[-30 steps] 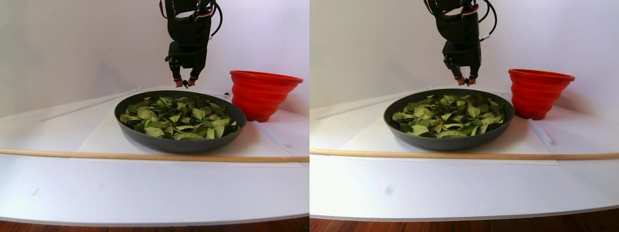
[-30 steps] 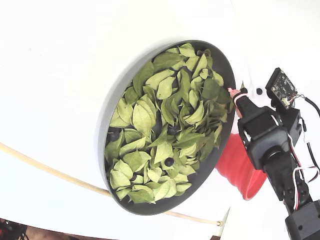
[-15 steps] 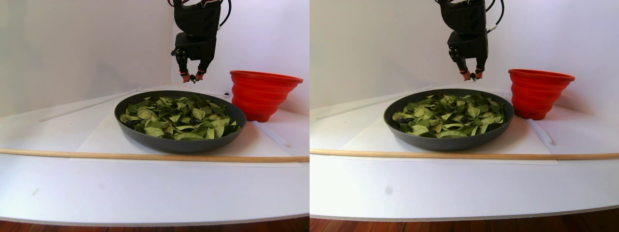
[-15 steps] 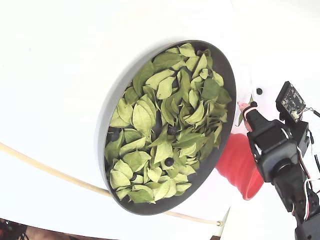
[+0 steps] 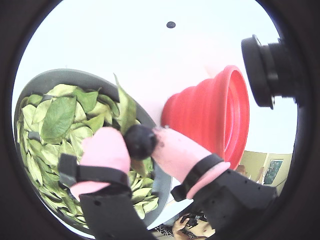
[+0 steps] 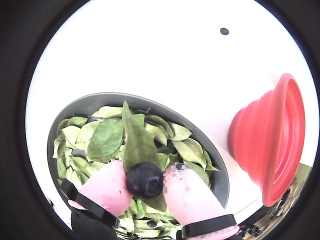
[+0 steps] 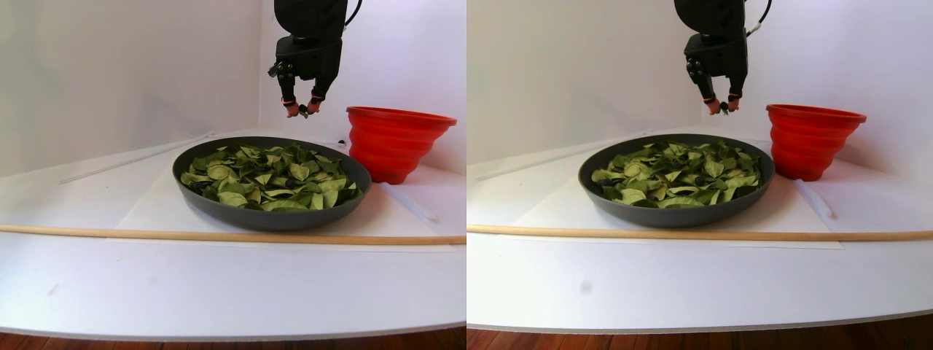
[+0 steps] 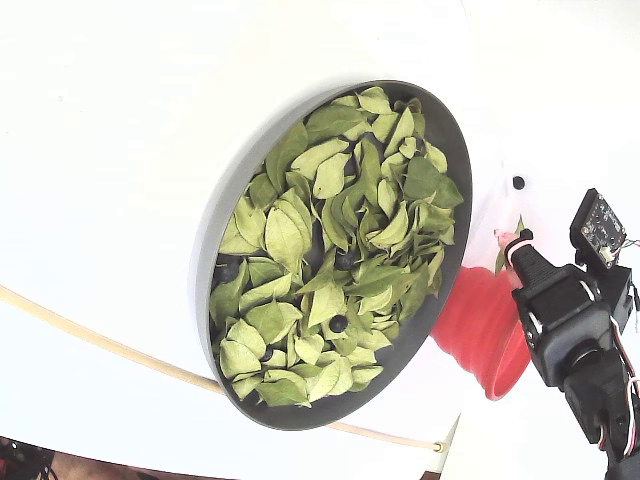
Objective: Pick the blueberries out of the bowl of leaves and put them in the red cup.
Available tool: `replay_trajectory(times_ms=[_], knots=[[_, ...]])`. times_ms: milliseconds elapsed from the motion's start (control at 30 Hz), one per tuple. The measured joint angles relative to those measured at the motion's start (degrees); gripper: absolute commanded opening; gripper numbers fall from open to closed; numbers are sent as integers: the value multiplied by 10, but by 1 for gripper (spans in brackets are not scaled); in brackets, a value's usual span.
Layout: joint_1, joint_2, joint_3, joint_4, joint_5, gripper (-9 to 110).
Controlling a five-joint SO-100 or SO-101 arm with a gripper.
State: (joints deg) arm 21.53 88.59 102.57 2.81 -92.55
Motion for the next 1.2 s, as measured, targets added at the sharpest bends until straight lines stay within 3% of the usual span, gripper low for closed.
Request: replay_trajectory(times_ms=[1200], knots=[[88, 59, 3, 53, -31, 10]])
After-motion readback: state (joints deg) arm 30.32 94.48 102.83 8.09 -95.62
